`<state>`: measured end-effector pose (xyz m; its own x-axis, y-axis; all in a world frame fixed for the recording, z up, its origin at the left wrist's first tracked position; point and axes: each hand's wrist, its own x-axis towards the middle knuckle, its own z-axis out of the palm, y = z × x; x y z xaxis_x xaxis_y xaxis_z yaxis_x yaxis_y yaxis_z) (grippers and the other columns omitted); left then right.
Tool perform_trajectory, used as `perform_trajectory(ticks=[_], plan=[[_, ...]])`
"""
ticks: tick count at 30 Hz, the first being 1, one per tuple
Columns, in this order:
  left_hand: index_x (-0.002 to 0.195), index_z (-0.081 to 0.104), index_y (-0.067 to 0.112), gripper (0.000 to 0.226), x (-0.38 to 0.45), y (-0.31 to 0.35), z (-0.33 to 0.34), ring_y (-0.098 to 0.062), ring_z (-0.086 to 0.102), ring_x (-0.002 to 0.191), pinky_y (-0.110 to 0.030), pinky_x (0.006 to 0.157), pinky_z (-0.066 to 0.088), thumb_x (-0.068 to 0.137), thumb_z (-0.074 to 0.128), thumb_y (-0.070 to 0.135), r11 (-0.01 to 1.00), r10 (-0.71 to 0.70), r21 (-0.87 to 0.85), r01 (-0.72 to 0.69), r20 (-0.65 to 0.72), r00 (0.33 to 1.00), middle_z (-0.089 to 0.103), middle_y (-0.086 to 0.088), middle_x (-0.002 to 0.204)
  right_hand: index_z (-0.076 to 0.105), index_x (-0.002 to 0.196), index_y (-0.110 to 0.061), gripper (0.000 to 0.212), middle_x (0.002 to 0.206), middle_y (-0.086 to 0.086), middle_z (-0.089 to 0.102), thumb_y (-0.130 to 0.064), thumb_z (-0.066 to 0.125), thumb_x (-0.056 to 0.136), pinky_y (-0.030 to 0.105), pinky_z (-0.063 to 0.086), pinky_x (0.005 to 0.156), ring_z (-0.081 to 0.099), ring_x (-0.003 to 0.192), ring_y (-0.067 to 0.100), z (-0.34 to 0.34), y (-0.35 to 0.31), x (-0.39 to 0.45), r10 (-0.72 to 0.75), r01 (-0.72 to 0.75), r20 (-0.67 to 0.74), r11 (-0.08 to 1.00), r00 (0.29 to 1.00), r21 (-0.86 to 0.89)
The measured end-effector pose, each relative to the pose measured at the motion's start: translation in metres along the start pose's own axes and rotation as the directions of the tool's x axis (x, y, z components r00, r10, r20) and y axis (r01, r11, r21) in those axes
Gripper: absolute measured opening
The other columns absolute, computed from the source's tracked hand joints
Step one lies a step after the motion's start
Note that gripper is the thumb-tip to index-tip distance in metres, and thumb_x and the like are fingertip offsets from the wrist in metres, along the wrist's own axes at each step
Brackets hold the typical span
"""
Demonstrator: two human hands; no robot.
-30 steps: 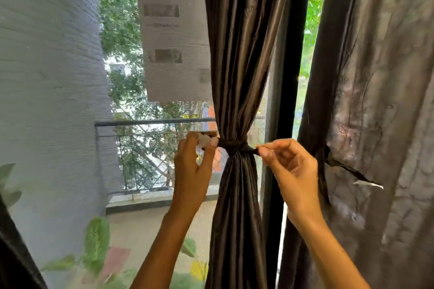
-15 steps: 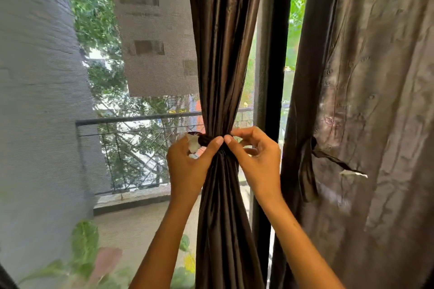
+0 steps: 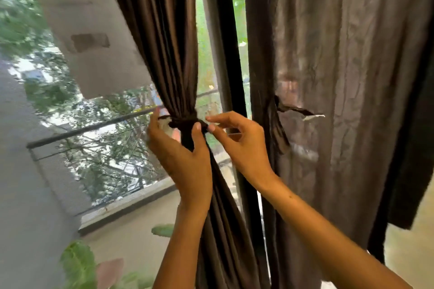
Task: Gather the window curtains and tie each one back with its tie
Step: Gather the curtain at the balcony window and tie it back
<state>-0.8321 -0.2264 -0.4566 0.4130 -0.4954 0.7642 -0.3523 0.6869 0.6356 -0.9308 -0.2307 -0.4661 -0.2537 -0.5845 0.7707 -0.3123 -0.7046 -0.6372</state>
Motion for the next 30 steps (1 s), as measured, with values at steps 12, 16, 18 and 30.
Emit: perform_trajectory(ticks=[12,16,18,30], plan=[[0.119,0.054,-0.001,0.031,-0.043,0.095,0.119,-0.026,0.033,0.131,-0.011,0.108,0.012,0.088,0.060,0.001,0.900,0.432,0.013,-0.436,0.121,0.894,0.037,-0.023,0.142,0.073,0.090,-0.006,0.007,0.086,-0.001,0.074,-0.007,0.067,0.087,0.021,0.051,0.065,0.068,0.077,0.009,-0.172,0.016,0.066,-0.087,0.078,-0.161,0.995,0.983,-0.061],[0.119,0.053,0.001,0.033,-0.044,0.131,0.182,-0.031,0.038,0.131,-0.007,0.106,0.013,0.086,0.059,0.002,0.906,0.404,0.070,-0.417,0.149,0.902,0.044,-0.020,0.138,0.073,0.089,-0.004,0.007,0.083,0.002,0.073,-0.004,0.066,0.087,0.018,0.047,0.065,0.067,0.075,0.011,-0.243,0.026,0.113,-0.171,0.167,-0.151,0.985,0.974,-0.035],[0.116,0.055,0.002,0.030,-0.038,0.147,0.206,-0.033,0.040,0.129,-0.018,0.108,0.018,0.086,0.059,0.003,0.891,0.419,0.121,-0.437,0.152,0.895,0.045,-0.019,0.136,0.073,0.089,-0.003,0.007,0.084,0.004,0.074,-0.003,0.066,0.086,0.019,0.048,0.068,0.067,0.077,0.011,-0.270,0.031,0.139,-0.206,0.209,-0.165,0.978,0.964,-0.001],[0.117,0.050,0.016,0.034,0.113,0.277,0.313,-0.031,0.038,0.122,-0.041,0.095,0.033,0.090,0.056,0.034,0.581,0.567,0.625,-0.521,0.148,0.810,0.045,-0.009,0.134,0.073,0.082,-0.014,0.005,0.075,-0.007,0.070,-0.014,0.068,0.084,0.012,0.044,0.069,0.063,0.070,0.002,-0.331,-0.036,0.375,-0.476,0.482,-0.312,0.874,0.822,-0.065]])
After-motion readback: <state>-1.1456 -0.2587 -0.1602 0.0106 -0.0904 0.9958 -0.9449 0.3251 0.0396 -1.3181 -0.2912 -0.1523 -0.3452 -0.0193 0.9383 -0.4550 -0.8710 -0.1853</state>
